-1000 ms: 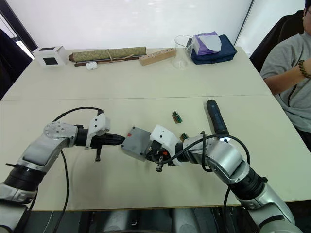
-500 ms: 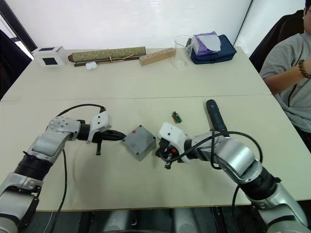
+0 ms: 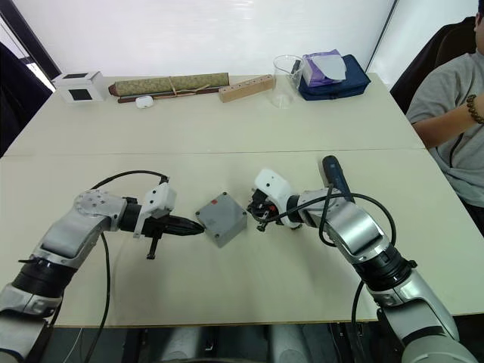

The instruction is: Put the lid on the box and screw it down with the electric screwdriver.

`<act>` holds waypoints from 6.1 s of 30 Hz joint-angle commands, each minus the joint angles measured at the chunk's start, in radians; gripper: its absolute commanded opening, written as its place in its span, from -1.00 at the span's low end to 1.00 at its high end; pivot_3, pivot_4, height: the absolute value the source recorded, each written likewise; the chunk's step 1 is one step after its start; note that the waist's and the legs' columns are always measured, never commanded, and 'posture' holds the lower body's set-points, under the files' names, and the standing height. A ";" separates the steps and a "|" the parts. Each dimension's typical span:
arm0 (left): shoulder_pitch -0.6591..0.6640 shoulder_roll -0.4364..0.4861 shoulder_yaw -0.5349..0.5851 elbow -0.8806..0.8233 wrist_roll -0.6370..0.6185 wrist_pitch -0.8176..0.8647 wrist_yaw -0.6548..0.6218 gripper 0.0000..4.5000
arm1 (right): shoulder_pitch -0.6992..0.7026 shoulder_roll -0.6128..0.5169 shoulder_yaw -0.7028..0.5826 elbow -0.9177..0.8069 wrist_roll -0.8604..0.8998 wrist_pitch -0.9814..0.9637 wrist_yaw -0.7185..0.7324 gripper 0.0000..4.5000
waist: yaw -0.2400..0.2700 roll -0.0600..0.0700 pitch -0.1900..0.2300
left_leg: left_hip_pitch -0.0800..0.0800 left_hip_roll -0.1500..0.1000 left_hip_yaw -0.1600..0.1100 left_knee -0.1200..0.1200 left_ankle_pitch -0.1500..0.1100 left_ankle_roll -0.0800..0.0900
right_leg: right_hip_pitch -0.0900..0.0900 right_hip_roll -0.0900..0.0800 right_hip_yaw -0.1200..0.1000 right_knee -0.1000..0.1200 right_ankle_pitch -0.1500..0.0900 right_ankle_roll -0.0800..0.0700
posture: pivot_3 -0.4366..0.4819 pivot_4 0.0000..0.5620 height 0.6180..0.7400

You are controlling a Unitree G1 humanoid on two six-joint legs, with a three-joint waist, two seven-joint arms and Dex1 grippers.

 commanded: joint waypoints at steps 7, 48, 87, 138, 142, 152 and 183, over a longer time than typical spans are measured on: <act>-0.067 -0.042 -0.002 0.072 0.043 -0.062 0.023 -1.00 | 0.036 0.011 0.008 -0.110 0.005 0.014 0.043 -0.93 | -0.002 0.000 0.000 | 0.000 0.000 0.000 0.000 0.000 0.000 | 0.000 0.000 0.000 0.000 0.000 0.000 | -0.05 -0.47 0.93; -0.128 0.011 0.142 -0.172 -0.125 0.094 0.094 -1.00 | 0.031 0.166 -0.318 0.256 -0.105 -0.224 -0.165 0.98 | -0.005 0.000 0.000 | 0.001 0.000 0.000 0.001 0.000 -0.001 | 0.000 0.000 0.001 0.005 0.000 0.000 | -0.05 -0.47 0.93; -0.137 0.008 0.130 -0.154 -0.124 0.083 0.117 -1.00 | 0.017 0.182 -0.370 0.185 -0.065 -0.154 -0.165 -0.96 | -0.005 0.000 0.000 | 0.002 -0.001 0.000 0.001 0.001 -0.001 | 0.000 0.000 0.001 0.006 0.000 0.000 | -0.05 -0.47 0.93; -0.077 0.029 0.145 -0.156 -0.114 0.037 0.167 -1.00 | 0.037 0.164 -0.154 -0.105 0.035 0.038 -0.109 -0.96 | -0.005 0.000 0.000 | 0.002 -0.001 -0.001 0.001 0.001 -0.001 | -0.001 0.000 0.000 0.006 0.000 0.000 | -0.05 -0.47 0.93; -0.083 0.021 0.135 -0.155 -0.112 0.031 0.171 -1.00 | 0.028 0.159 -0.154 -0.117 0.034 0.052 -0.109 -0.54 | -0.005 0.000 0.000 | 0.002 0.000 -0.001 0.001 0.001 -0.001 | -0.001 0.000 0.000 0.006 0.000 0.000 | -0.05 -0.47 0.93; -0.107 -0.005 0.120 -0.201 -0.137 0.057 0.158 -1.00 | -0.047 0.013 -0.322 -0.216 0.101 0.197 -0.080 0.99 | -0.001 0.000 0.000 | 0.002 -0.001 -0.001 0.001 0.001 -0.001 | -0.001 0.000 0.000 0.006 0.000 0.000 | -0.05 -0.47 0.93; -0.136 -0.101 0.080 -0.200 -0.096 -0.035 0.166 -1.00 | -0.577 -0.330 0.258 0.589 0.016 0.613 0.140 0.99 | -0.007 0.001 0.000 | 0.001 -0.001 0.001 0.000 0.001 -0.001 | -0.002 -0.001 0.002 0.005 0.000 0.000 | -0.05 -0.47 0.93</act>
